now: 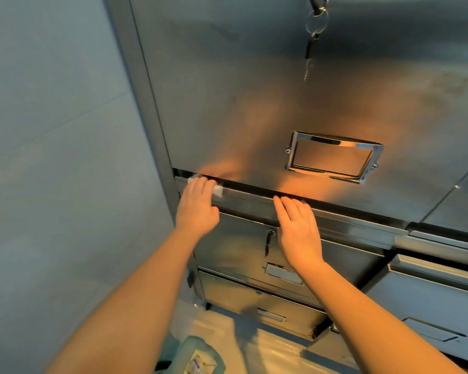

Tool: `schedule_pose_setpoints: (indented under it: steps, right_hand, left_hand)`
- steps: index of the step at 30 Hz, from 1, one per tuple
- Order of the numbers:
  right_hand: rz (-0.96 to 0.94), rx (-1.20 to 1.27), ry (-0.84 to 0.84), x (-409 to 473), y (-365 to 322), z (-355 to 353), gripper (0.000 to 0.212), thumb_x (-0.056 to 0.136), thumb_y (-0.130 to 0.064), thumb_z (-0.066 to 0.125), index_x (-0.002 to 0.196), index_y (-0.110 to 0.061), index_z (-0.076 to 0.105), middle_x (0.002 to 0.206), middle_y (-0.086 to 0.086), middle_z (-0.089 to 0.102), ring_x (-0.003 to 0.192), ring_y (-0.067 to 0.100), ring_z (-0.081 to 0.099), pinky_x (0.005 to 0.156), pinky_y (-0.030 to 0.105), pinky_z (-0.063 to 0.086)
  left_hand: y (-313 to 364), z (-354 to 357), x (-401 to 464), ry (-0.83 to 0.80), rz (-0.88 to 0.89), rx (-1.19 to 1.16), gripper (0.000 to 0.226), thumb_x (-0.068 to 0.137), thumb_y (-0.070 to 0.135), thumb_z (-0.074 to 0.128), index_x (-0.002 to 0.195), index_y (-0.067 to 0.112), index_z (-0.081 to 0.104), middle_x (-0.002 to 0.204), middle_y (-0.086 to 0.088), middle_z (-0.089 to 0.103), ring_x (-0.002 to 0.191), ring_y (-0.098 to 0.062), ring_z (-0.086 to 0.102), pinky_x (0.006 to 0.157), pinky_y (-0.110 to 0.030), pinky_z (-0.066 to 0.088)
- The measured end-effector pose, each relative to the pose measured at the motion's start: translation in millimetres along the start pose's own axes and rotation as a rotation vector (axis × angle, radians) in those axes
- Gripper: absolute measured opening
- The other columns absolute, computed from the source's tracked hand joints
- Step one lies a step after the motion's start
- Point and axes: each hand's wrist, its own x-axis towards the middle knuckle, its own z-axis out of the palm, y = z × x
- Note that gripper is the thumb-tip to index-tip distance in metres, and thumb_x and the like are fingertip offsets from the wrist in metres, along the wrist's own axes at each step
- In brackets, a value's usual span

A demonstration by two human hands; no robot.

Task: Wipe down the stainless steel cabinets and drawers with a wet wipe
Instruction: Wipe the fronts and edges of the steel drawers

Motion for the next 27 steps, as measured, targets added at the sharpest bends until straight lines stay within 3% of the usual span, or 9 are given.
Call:
schedule_pose_setpoints:
  steps: [5, 8, 11, 13, 15, 17, 20, 27]
  right_hand:
    - [-0.014, 0.011, -0.005, -2.7, 5.6, 3.9, 0.08, 0.061, 0.015, 0.078, 0.135, 0.002, 0.053, 0.123, 0.02, 0.061, 0.115, 0.04, 0.057, 0.106, 0.053, 0.037]
    - [-0.012, 0.013, -0.004, -2.2, 5.9, 4.4, 0.081, 0.059, 0.016, 0.078, 0.135, 0.002, 0.053, 0.122, 0.02, 0.061, 0.113, 0.04, 0.057, 0.105, 0.054, 0.039]
    - [-0.026, 0.009, 0.007, -2.0, 5.9, 7.0, 0.081, 0.058, 0.017, 0.077, 0.134, 0.003, 0.054, 0.12, 0.02, 0.061, 0.111, 0.04, 0.058, 0.105, 0.055, 0.04]
    - [-0.035, 0.003, 0.013, -2.2, 7.4, 9.2, 0.08, 0.059, 0.017, 0.076, 0.134, 0.003, 0.053, 0.121, 0.02, 0.061, 0.111, 0.04, 0.058, 0.105, 0.055, 0.041]
    - [-0.035, 0.0, 0.016, -2.4, 8.3, 10.8, 0.08, 0.06, 0.018, 0.075, 0.136, 0.002, 0.052, 0.122, 0.02, 0.061, 0.112, 0.039, 0.057, 0.105, 0.054, 0.041]
    - [-0.038, -0.004, 0.02, -2.5, 9.3, 12.4, 0.081, 0.061, 0.017, 0.075, 0.136, 0.001, 0.051, 0.123, 0.02, 0.06, 0.113, 0.038, 0.055, 0.105, 0.053, 0.04]
    - [-0.04, -0.007, 0.033, -2.9, 11.0, 13.6, 0.082, 0.06, 0.018, 0.076, 0.137, 0.001, 0.051, 0.123, 0.02, 0.06, 0.113, 0.039, 0.054, 0.104, 0.053, 0.04]
    - [-0.038, 0.006, 0.033, -4.2, 13.6, 14.6, 0.083, 0.061, 0.02, 0.075, 0.137, 0.0, 0.051, 0.124, 0.02, 0.06, 0.114, 0.039, 0.055, 0.104, 0.053, 0.043]
  left_hand:
    - [-40.3, -11.9, 13.1, 0.003, -0.104, -0.081, 0.046, 0.07, -0.003, 0.06, 0.116, -0.001, 0.058, 0.12, -0.018, 0.053, 0.123, -0.038, 0.043, 0.105, -0.042, 0.036]
    - [-9.5, -5.1, 6.8, 0.036, -0.162, -0.148, 0.041, 0.072, 0.003, 0.063, 0.112, -0.003, 0.057, 0.122, -0.018, 0.052, 0.124, -0.036, 0.041, 0.102, -0.042, 0.038]
    - [46.6, 8.6, -8.2, -0.004, -0.028, -0.11, 0.04, 0.069, 0.013, 0.061, 0.108, 0.007, 0.055, 0.116, -0.008, 0.052, 0.113, -0.027, 0.045, 0.099, -0.039, 0.039]
    - [82.3, 19.4, -16.0, 0.021, 0.024, -0.04, 0.042, 0.067, 0.019, 0.059, 0.108, 0.011, 0.055, 0.112, -0.004, 0.052, 0.11, -0.024, 0.046, 0.105, -0.04, 0.036]
    - [97.9, 24.6, -17.9, 0.039, 0.022, 0.036, 0.049, 0.071, 0.023, 0.061, 0.118, 0.012, 0.054, 0.118, -0.003, 0.052, 0.119, -0.023, 0.044, 0.117, -0.044, 0.024]
    - [87.1, 24.6, -16.7, 0.017, 0.081, 0.107, 0.055, 0.076, 0.022, 0.063, 0.129, 0.014, 0.049, 0.126, -0.003, 0.05, 0.127, -0.023, 0.041, 0.122, -0.045, 0.012]
    - [53.6, 16.5, -12.5, 0.015, 0.149, 0.101, 0.055, 0.073, 0.013, 0.063, 0.127, 0.012, 0.051, 0.125, -0.005, 0.051, 0.123, -0.026, 0.042, 0.118, -0.042, 0.024]
    - [-40.2, -7.1, 8.4, 0.035, -0.06, 0.064, 0.053, 0.072, 0.004, 0.06, 0.124, 0.003, 0.054, 0.128, -0.015, 0.05, 0.128, -0.034, 0.041, 0.115, -0.038, 0.027]
